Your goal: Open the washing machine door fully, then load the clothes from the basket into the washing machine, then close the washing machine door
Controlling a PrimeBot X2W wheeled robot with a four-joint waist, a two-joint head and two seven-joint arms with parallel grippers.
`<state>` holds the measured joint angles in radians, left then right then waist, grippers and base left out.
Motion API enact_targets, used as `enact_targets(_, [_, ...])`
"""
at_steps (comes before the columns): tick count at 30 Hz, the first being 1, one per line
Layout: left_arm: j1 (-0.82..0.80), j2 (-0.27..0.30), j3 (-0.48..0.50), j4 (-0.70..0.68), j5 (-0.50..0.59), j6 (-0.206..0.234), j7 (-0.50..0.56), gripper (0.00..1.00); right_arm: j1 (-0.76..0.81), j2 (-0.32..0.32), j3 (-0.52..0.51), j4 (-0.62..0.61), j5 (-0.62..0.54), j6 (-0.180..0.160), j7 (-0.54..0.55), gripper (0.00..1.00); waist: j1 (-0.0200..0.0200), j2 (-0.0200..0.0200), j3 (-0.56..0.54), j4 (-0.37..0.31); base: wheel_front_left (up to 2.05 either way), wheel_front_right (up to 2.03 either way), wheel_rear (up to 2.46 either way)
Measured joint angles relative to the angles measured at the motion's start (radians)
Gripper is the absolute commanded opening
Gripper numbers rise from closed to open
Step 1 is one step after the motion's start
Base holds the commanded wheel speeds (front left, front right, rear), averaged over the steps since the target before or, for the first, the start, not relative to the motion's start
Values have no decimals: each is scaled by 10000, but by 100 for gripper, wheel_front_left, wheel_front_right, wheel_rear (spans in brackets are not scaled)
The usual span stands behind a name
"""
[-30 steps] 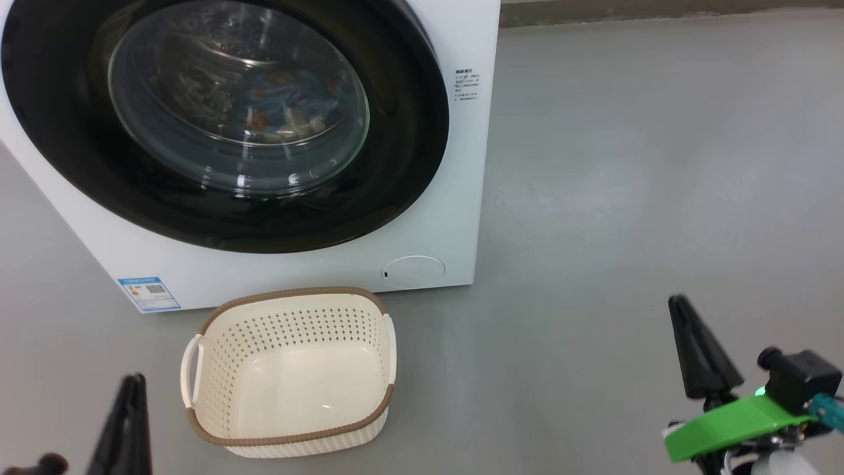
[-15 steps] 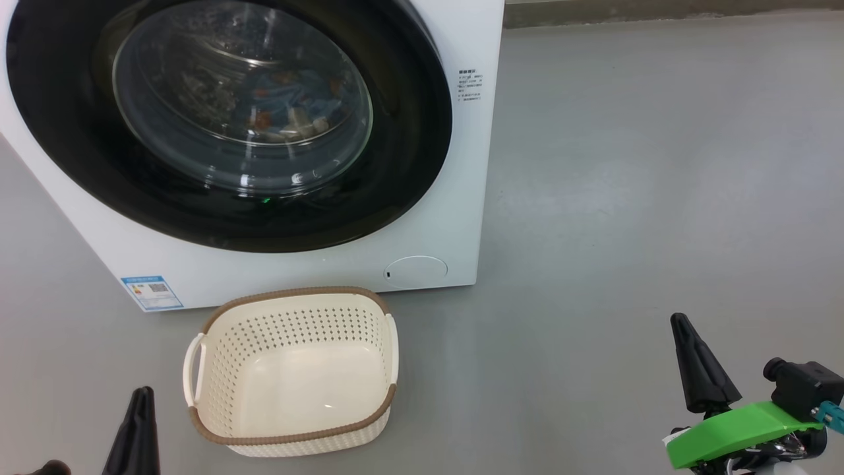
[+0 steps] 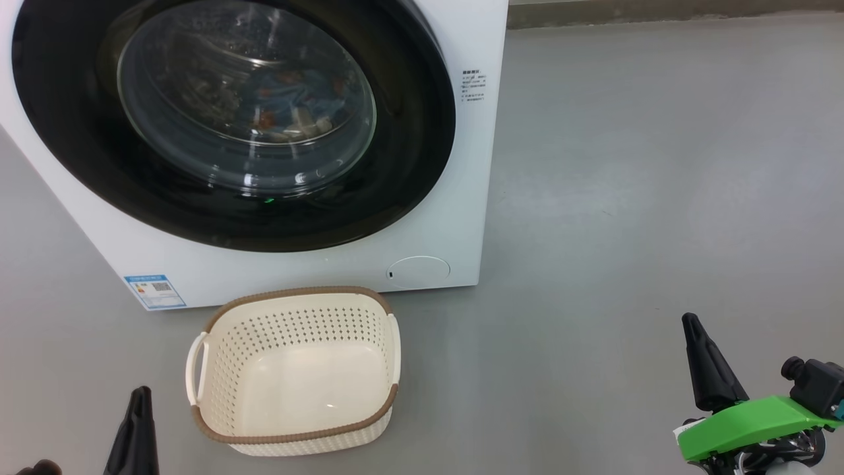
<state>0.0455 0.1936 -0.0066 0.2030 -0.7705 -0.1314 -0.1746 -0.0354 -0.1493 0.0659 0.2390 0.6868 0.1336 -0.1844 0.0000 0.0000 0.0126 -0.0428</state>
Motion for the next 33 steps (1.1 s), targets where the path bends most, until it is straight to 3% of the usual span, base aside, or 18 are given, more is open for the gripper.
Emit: enact_targets(33, [-273, -541, 282, 201, -2727, 2, 970, 0, -19, 295, -522, 100, 3133, 0, 928, 0, 0, 0, -32, 144, 0, 0, 0])
